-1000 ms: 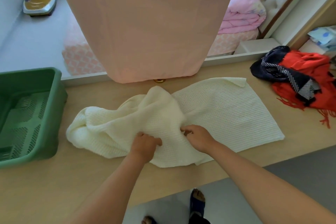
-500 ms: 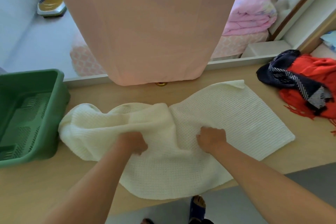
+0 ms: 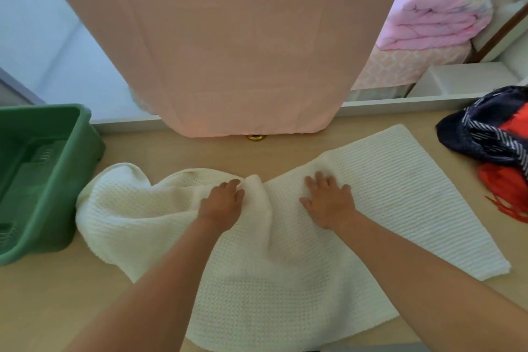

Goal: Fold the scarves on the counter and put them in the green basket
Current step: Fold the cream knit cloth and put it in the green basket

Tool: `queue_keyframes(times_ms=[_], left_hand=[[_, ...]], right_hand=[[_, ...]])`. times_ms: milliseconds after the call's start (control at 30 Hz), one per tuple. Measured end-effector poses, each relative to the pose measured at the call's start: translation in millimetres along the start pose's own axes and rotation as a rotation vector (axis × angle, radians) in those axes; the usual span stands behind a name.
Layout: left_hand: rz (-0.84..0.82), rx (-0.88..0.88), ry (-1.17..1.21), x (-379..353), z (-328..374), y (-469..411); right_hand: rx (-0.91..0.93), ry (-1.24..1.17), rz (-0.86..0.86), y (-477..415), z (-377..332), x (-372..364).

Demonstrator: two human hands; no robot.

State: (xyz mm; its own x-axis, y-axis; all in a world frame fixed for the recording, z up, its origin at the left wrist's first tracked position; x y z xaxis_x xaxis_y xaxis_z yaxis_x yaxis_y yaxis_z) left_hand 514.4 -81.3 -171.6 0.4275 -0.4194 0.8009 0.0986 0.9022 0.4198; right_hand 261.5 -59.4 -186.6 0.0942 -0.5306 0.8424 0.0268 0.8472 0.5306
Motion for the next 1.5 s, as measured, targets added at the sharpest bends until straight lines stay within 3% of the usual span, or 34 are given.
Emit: queue_keyframes(times_ms=[100,167,233,300,400,500,667,733,800,833,900,967,1033,1200,1333,1500], left_hand=[[0.057,0.034,-0.161,7,7,4],[0.106,0.023,-0.272,9,16,3],[0.132,-0.01,-0.293,8,21,-4],[0.059,-0.063,-0.219,0,22,-14],[-0.057,-0.112,-0.149,-11,20,-20],[-0.127,-0.018,-0.303,-14,-4,-30],[-0.082,0.249,-0.35,14,-49,-58],[0.084,0.173,-0.331,23,-34,-58],[0.298,-0.096,-0.22,30,0,-49],[0.301,-0.268,-0.174,26,18,-44],[0.115,-0.499,-0.183,3,41,-35],[-0.051,-0.443,-0.284,-15,34,-41],[-0.109,-0.281,-0.374,-18,15,-57],[-0.175,-0.024,-0.507,-1,3,-78],[-0.077,-0.105,-0.471,1,56,-65],[-0.039,-0.47,-0.207,-25,149,-40]], right_hand=[[-0.262,0.135,0.027,-4,34,8],[-0.281,0.193,0.081,-7,39,14],[-0.156,0.182,0.172,-12,29,18],[0.085,0.075,0.236,-12,5,17],[0.347,-0.08,0.148,-9,-24,4],[0.246,-0.062,0.099,-21,-14,-10],[0.166,-0.087,0.081,-34,-2,-6],[0.147,-0.08,0.137,-31,-6,-3],[0.07,-0.039,0.248,-24,-9,1],[0.007,-0.032,0.292,-19,-10,2],[-0.128,-0.055,0.307,-10,-9,0],[-0.231,-0.121,0.222,-6,-9,-9],[-0.282,-0.211,0.142,-7,-7,-17],[-0.067,-0.33,0.027,-18,-16,-7],[0.003,-0.469,0.173,-7,0,22],[-0.162,-0.377,0.265,15,72,26]])
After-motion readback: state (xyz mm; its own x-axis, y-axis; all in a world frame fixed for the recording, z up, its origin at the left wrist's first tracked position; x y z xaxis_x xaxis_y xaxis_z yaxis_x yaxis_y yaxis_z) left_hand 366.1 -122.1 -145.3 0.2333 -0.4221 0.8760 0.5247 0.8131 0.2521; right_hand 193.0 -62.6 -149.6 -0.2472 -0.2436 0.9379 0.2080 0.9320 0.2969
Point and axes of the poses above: each hand's wrist, its own y-axis away from the middle knuckle, its own x-axis out of the back of the hand, z = x × y, the point moved 7 cm from there along -y, towards the middle knuckle, and after that the axes turned 4 degrees about y, right-handed, at the moved point
